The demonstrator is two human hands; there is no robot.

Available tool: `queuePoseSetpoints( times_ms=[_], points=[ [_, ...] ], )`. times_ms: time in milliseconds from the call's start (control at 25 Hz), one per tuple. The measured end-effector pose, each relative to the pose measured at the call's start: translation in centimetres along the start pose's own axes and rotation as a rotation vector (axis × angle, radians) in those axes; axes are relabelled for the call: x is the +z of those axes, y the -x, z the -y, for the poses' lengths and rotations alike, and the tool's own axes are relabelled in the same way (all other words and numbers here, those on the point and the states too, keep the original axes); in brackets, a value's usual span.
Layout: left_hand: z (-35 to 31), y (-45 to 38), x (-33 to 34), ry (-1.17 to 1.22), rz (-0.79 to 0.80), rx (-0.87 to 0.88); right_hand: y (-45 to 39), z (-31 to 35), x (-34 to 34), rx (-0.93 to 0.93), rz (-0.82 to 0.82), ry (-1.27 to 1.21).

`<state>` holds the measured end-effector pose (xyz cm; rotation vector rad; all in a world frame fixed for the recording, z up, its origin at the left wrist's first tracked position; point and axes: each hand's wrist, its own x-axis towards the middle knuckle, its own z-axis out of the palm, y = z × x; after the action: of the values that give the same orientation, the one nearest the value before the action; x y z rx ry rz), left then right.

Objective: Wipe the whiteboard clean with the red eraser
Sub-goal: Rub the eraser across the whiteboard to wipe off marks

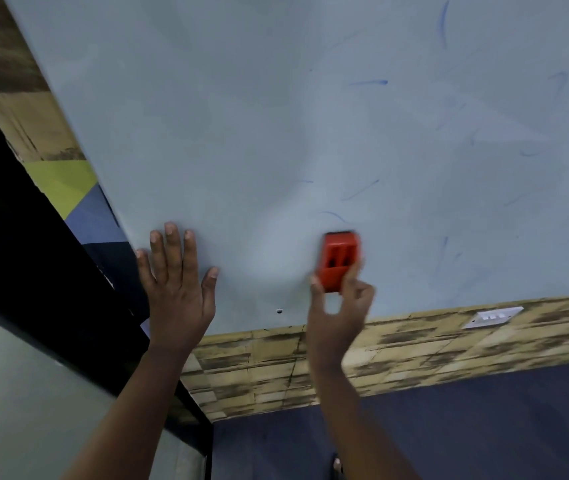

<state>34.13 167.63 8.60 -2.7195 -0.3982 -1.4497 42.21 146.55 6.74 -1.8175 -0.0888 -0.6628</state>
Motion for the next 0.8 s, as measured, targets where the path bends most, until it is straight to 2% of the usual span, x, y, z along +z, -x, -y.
queuePoseSetpoints(
  times_ms=[120, 160, 240, 320, 440, 520, 680, 800],
  points=[
    [0.0, 0.1, 0.0, 0.009, 0.001, -0.011, 4.4, -2.3, 1.0, -0.364, 0.283, 0.239],
    [0.1, 0.1, -0.1, 0.005, -0.002, -0.005, 4.8, -3.4, 0.8, -0.431, 0.325, 0.261],
    [0.1, 0.1, -0.2, 0.000, -0.006, -0.004, 4.2, -4.2, 0.3, -0.447, 0.297, 0.275],
    [-0.2, 0.1, -0.4, 0.013, -0.004, -0.019, 3.3, -4.1, -0.1, -0.282, 0.198, 0.254],
    [-1.0, 0.0, -1.1, 0.058, 0.012, -0.054, 1.6, -4.7, -1.1, 0.294, 0.017, -0.040],
    [-1.5, 0.3, -1.5, 0.079, 0.010, -0.085, 0.6, -7.3, -2.1, 0.560, -0.064, -0.178],
    [-1.1, 1.7, -1.2, 0.021, 0.064, -0.096, -0.2, -11.9, -2.9, 0.849, -0.035, -0.380],
    [-0.8, 2.0, -0.6, -0.036, 0.103, -0.075, 1.4, -12.0, -1.8, 0.861, 0.038, -0.343]
  ],
)
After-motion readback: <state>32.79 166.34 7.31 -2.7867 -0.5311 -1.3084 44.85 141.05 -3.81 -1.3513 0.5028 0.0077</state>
